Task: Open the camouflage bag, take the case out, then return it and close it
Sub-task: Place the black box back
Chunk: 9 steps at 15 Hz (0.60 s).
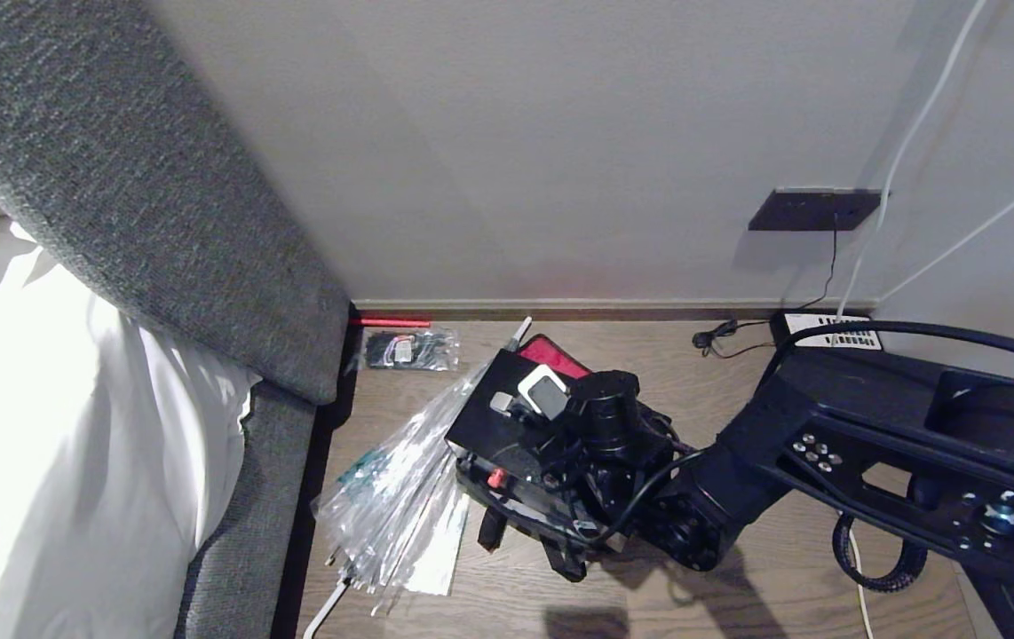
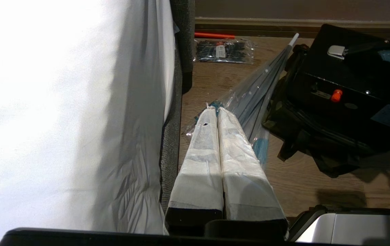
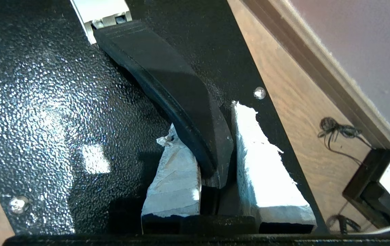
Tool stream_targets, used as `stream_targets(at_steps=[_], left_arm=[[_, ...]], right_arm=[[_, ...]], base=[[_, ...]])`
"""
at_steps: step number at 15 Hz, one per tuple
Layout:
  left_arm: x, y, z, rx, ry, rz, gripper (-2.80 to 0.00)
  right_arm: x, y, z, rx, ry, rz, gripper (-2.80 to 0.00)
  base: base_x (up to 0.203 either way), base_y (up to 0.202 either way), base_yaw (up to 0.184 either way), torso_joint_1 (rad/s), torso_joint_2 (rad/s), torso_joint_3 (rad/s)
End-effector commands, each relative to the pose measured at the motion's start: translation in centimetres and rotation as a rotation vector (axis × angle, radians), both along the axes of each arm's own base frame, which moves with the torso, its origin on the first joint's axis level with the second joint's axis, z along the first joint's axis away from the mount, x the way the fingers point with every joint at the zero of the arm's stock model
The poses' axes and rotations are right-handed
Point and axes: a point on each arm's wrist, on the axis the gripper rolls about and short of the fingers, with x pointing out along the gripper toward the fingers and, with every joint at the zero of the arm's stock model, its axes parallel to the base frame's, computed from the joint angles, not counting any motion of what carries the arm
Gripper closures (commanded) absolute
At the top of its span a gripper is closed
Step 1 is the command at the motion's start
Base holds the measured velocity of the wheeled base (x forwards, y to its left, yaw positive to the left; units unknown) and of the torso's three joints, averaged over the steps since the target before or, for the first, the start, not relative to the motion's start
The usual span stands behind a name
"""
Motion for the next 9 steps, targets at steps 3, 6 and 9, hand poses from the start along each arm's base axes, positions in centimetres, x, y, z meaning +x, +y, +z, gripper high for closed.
stream_targets(at_steps=[3,6,9], left_arm=[[0.0,0.0,0.0,0.0,-0.001,-0.001,0.0],[0.0,0.0,0.0,0.0,-0.002,0.0,0.0],[0.0,0.0,0.0,0.0,-0.004,0.001,0.0]], right_arm=[[0.5,0.2,-0.1,0.02,0.009,-0.011,0.0],[0.7,0.1,-1.1,0.018,0.034,-0.021,0.0],[1.0,-0.3,-2.1,0.004,0.058,-0.03,0.0]], base=[[0.0,0.0,0.0,0.0,0.0,0.0],[0.0,0.0,0.0,0.0,0.0,0.0],[0.0,0.0,0.0,0.0,0.0,0.0]])
